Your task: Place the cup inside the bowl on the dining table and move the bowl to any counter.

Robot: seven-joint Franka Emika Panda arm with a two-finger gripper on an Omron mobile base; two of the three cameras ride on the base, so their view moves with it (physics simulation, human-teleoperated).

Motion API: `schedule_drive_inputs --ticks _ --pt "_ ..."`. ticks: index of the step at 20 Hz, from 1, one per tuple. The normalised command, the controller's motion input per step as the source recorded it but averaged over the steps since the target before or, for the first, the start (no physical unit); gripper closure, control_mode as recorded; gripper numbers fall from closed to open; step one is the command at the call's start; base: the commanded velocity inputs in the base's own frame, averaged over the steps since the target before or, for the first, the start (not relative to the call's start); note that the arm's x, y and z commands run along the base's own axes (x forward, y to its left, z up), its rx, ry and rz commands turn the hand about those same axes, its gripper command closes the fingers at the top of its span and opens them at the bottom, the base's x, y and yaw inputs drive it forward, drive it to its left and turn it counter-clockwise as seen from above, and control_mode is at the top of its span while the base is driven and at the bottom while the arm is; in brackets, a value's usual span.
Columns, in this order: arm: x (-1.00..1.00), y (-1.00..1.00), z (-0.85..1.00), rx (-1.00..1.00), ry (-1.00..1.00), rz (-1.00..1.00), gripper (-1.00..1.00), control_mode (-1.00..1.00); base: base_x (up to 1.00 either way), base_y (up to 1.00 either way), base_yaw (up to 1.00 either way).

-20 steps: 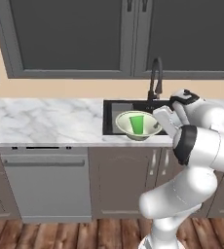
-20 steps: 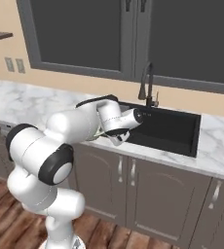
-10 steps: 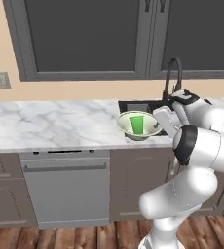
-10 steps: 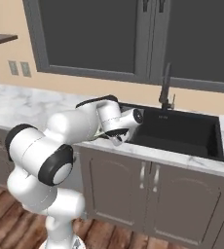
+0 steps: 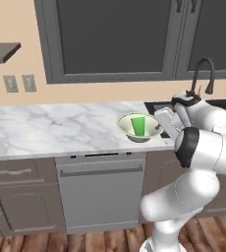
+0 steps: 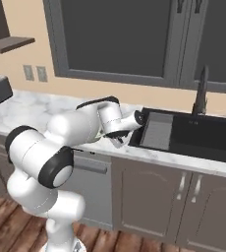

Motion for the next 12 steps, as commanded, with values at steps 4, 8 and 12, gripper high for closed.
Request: schedule_drive_inputs --ticks 4,8,12 --pt "0.00 0.00 0.00 0.00 0.00 0.00 1.00 1.00 0.57 0.62 -0.09" --pt "0.00 0.00 0.00 0.00 0.00 0.00 1.00 1.00 0.66 0.40 -0.06" --pt "0.00 0.00 0.00 0.00 0.00 0.00 1.00 1.00 0.66 0.32 -0.06"
